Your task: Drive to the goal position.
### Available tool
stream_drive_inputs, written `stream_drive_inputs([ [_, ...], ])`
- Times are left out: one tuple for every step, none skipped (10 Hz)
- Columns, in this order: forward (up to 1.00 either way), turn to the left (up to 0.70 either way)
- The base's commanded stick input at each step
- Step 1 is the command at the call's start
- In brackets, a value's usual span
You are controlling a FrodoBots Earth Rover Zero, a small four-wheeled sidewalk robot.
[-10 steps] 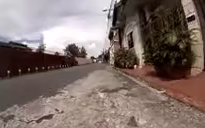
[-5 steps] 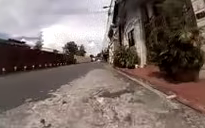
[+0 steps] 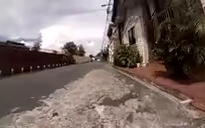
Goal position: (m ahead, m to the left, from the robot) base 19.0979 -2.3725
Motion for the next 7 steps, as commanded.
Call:
stream_drive_inputs([
  [0.7, 0.0],
  [0.7, 0.0],
  [0.7, 0.0],
  [0.7, 0.0],
  [0.7, 0.0],
  [0.7, 0.0],
  [0.7, 0.0],
])
